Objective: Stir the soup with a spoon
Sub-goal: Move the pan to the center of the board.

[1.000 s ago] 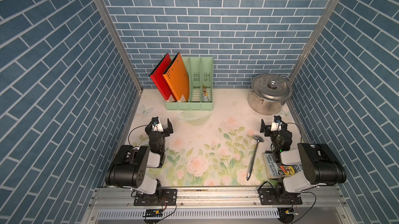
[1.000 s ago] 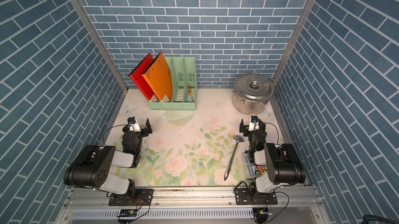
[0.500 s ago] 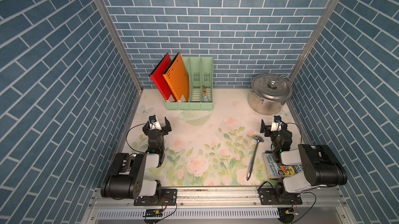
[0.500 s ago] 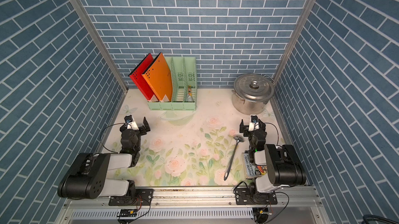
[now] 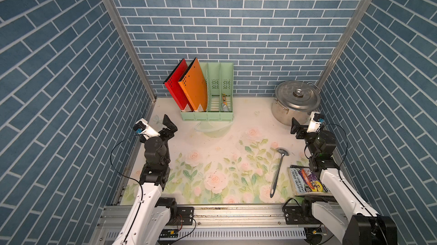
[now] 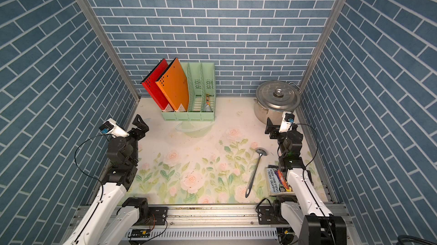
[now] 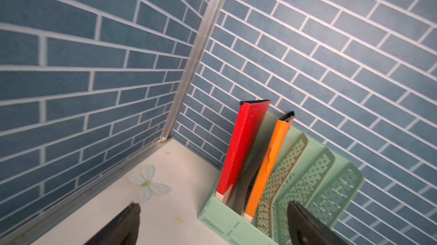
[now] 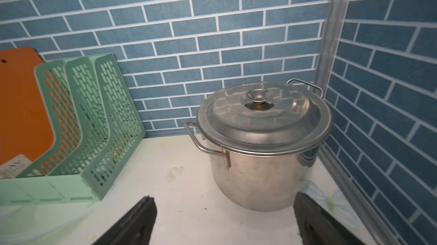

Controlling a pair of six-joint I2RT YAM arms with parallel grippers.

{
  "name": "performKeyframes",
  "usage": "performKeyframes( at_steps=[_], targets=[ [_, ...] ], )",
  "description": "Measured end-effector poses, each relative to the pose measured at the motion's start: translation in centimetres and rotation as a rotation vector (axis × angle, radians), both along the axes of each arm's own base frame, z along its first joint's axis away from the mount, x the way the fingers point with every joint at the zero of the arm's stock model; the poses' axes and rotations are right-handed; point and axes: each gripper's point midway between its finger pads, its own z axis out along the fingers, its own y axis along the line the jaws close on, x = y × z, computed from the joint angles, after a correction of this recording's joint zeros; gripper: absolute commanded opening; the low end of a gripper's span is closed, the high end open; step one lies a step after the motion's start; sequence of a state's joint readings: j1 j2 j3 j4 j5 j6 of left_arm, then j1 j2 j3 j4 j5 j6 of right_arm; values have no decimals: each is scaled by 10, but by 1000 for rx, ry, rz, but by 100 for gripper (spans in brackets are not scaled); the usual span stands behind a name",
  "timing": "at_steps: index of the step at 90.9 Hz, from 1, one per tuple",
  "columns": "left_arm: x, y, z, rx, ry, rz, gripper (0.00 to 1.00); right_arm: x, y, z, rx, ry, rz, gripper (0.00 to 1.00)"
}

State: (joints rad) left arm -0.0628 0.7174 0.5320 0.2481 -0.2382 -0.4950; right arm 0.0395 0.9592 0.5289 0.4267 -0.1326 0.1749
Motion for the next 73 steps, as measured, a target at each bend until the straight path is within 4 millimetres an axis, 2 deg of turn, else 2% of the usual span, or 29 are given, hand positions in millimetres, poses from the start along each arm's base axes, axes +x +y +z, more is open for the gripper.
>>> performKeyframes(
  at_steps=[9, 18, 26, 33, 40, 49, 59, 73],
  targets=[
    [9, -37, -12, -37, 79, -212, 100, 6, 15, 14, 17, 66, 74, 82],
    [14, -75, -42, -91, 197, -424, 100, 19, 24, 33, 5, 115, 100, 75],
    [9, -102, -68, -156, 287, -568, 100, 41, 29, 46, -30, 167, 98, 70],
    [1, -120, -75, -189, 316, -661, 100, 68, 34, 50, -76, 211, 83, 68],
    [-6, -135, -75, -206, 322, -733, 100, 93, 44, 40, -149, 277, 71, 68],
    [-12, -144, -77, -220, 329, -779, 100, 112, 60, 15, -255, 368, 83, 68],
    [-15, -145, -82, -224, 341, -785, 100, 121, 76, -14, -378, 465, 106, 67],
    [-17, -145, -84, -228, 353, -784, 100, 127, 83, -38, -518, 543, 97, 64]
  ],
)
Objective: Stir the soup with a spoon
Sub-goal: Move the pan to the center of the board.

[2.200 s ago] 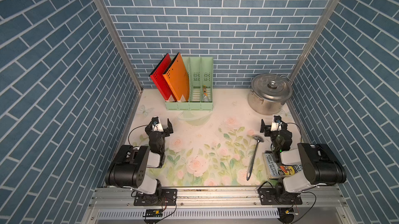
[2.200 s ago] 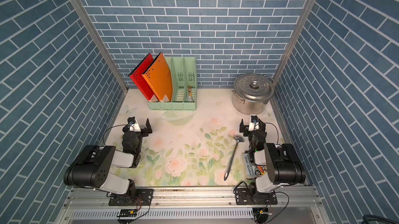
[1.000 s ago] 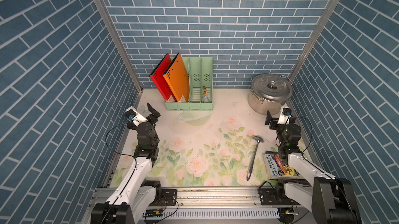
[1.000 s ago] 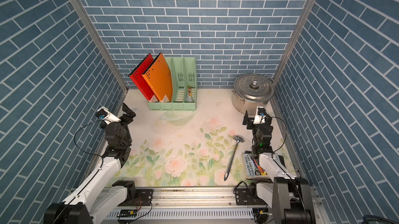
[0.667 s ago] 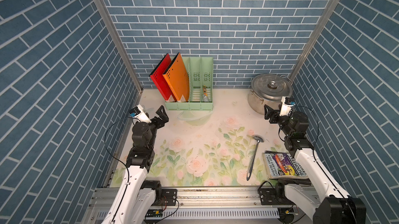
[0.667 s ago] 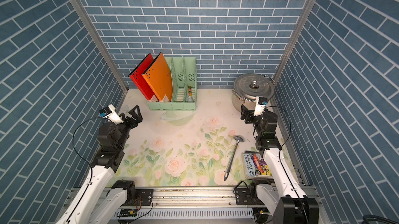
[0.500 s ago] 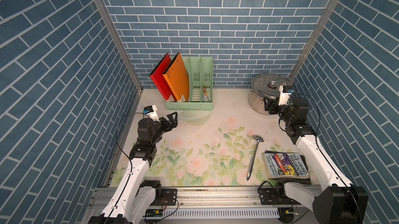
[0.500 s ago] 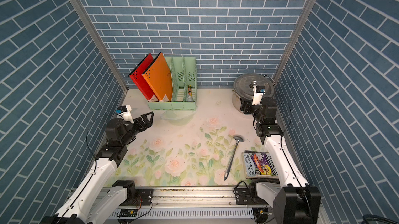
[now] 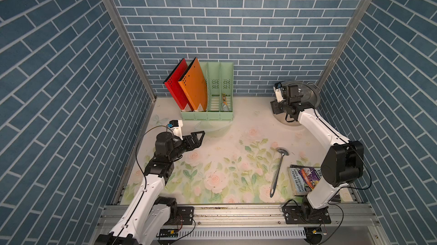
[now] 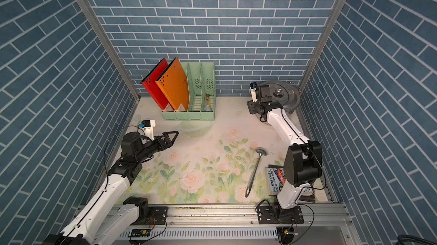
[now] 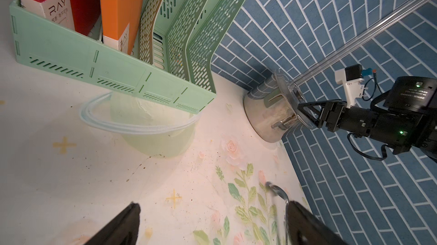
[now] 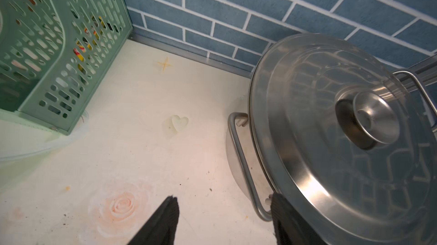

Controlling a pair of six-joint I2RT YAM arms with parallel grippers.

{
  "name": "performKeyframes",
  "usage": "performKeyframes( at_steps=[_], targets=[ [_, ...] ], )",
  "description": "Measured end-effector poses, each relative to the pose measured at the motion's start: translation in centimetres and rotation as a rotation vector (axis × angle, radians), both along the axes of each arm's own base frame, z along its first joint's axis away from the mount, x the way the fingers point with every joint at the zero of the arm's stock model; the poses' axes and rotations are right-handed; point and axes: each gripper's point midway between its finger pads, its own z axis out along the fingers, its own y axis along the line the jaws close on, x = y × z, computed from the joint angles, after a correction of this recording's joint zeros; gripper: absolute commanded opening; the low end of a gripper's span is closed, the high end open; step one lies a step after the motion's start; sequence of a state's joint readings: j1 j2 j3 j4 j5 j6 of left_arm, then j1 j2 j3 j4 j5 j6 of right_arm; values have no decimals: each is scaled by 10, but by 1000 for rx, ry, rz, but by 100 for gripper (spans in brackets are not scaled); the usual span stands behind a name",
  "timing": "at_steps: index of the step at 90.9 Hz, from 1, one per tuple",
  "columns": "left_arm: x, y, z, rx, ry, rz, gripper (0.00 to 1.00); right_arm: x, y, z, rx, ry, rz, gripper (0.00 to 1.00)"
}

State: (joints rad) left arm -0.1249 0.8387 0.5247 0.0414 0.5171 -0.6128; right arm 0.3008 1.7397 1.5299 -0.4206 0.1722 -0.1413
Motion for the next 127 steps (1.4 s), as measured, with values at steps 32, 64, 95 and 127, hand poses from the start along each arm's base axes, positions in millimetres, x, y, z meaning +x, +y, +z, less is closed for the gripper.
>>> performKeyframes(
  at_steps=[32, 64, 95, 127],
  targets=[
    [-5, 3, 1, 8, 2, 17, 100, 24, -9, -19, -170, 54, 5, 50],
    [-7, 7, 1, 16, 4, 33, 100, 30, -11, -39, -278, 92, 21, 34],
    [-11, 10, 2, 22, 6, 49, 100, 34, -14, -37, -410, 81, 67, 0],
    [-13, 15, 22, 30, -38, 79, 100, 19, 19, -30, -429, 64, 110, 0]
  ],
)
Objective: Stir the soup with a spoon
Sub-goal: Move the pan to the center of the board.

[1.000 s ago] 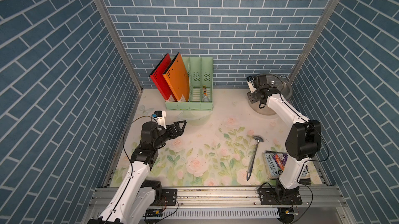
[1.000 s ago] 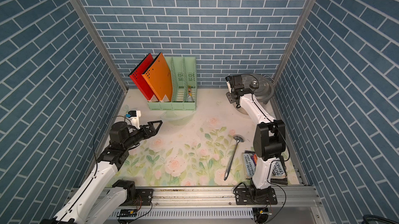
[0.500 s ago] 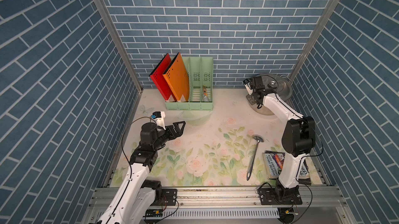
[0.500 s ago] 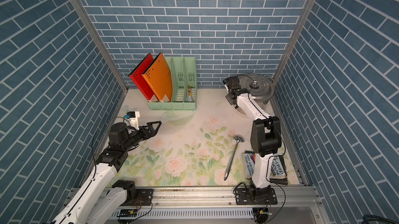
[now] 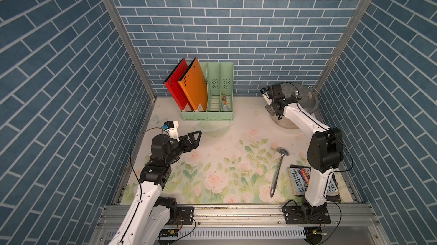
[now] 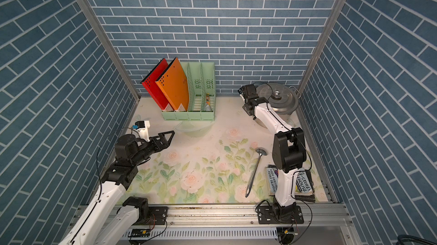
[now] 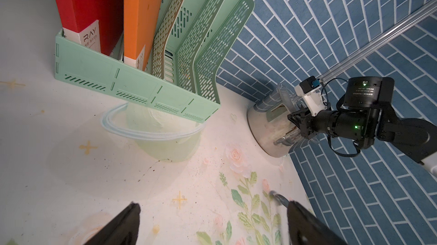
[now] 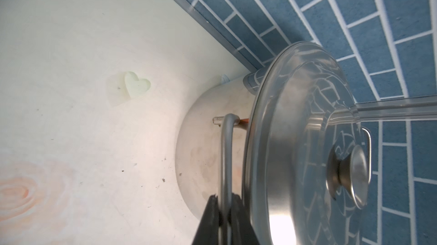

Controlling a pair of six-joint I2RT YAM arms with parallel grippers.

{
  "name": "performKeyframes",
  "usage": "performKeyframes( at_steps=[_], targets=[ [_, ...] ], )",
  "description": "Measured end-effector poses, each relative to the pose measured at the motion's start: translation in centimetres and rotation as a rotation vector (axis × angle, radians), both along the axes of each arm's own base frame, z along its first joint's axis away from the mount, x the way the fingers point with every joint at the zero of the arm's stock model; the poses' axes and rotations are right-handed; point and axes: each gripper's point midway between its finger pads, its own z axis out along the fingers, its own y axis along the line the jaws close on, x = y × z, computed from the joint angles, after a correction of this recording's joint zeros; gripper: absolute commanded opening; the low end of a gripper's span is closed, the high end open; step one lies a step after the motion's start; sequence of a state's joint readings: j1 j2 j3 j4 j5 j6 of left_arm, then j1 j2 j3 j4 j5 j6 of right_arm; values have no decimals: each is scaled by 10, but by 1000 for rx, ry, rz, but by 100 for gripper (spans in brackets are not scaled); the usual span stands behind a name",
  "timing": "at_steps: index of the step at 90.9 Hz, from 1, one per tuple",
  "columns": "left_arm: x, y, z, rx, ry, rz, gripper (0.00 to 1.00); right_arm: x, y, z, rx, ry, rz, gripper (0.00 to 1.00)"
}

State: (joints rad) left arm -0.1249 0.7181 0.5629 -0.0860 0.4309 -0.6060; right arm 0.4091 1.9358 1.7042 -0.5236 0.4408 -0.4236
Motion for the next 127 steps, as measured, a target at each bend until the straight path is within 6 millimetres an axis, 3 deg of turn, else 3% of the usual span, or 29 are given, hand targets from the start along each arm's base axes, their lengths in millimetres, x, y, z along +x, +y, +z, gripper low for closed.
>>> performKeyframes(
  at_steps=[18, 33, 54, 82, 105, 121, 127],
  targets=[
    [-5, 7, 10, 36, -17, 30, 100, -40, 57, 19, 5, 11, 118, 0],
    [-8, 13, 18, 75, -34, 51, 100, -103, 111, 28, 14, 20, 242, 0],
    [-14, 18, 15, 117, -18, 63, 100, -194, 179, 18, -1, 62, 383, 0],
    [-30, 27, 27, 147, -55, 96, 100, -286, 235, 13, -2, 94, 457, 0],
    [-50, 53, 49, 197, -98, 228, 100, -362, 291, 12, 41, 115, 553, 0],
    [-65, 70, 73, 208, -148, 319, 100, -396, 307, 4, 48, 136, 599, 0],
    [-70, 75, 78, 209, -165, 345, 100, -401, 309, 0, 53, 143, 597, 12]
  ],
)
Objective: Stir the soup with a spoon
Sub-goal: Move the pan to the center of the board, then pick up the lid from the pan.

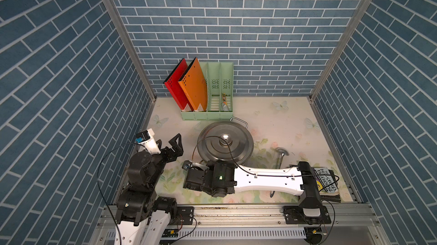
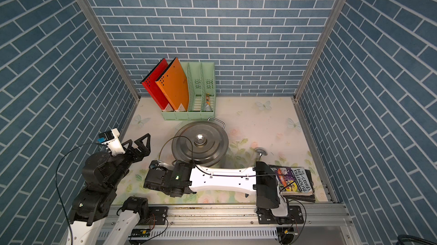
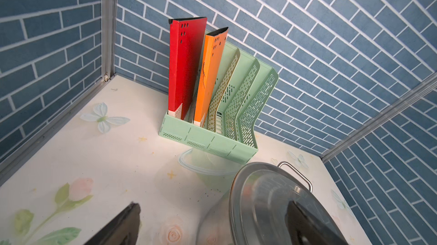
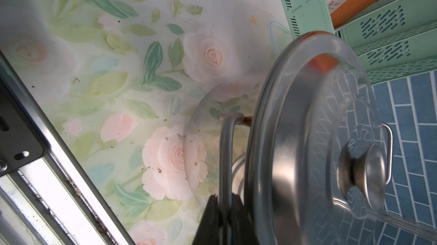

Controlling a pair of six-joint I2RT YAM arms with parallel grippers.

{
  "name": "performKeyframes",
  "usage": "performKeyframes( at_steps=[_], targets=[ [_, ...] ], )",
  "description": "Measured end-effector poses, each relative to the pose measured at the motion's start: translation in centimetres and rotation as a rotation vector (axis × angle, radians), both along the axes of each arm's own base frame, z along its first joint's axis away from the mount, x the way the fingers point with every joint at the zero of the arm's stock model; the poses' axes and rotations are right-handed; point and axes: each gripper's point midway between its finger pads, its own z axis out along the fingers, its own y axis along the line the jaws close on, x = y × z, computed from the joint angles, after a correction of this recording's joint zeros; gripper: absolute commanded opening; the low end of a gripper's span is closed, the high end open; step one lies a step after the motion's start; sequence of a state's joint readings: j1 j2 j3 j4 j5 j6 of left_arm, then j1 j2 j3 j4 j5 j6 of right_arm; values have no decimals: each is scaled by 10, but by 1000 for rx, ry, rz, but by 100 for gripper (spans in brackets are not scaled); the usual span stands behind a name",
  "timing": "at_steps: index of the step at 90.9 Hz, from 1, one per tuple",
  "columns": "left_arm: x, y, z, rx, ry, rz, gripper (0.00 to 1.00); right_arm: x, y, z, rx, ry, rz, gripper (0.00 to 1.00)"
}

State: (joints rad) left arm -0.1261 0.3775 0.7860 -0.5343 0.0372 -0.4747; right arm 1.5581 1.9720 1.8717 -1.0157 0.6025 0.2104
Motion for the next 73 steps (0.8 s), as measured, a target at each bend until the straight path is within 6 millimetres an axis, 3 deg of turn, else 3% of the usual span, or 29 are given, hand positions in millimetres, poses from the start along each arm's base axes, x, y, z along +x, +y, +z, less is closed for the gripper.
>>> performKeyframes(
  at_steps=[17, 34, 49, 57, 64, 73],
  targets=[
    [-9, 8, -1, 3, 1, 41, 100, -7, 5, -2, 17, 21, 7, 33],
    [-10, 11, -7, 4, 25, 55, 100, -12, 17, 8, 65, 33, 34, 56],
    [-12, 12, -6, 1, 20, 61, 100, -27, 24, 11, 130, 109, 100, 74],
    [-11, 11, -7, -4, 22, 60, 100, -33, 17, 27, 205, 140, 140, 82],
    [-9, 8, -13, -8, 37, 44, 100, -34, 6, 54, 312, 164, 167, 86],
    [-2, 0, -29, -11, 83, 1, 100, -11, -19, 93, 477, 198, 148, 87]
  ],
)
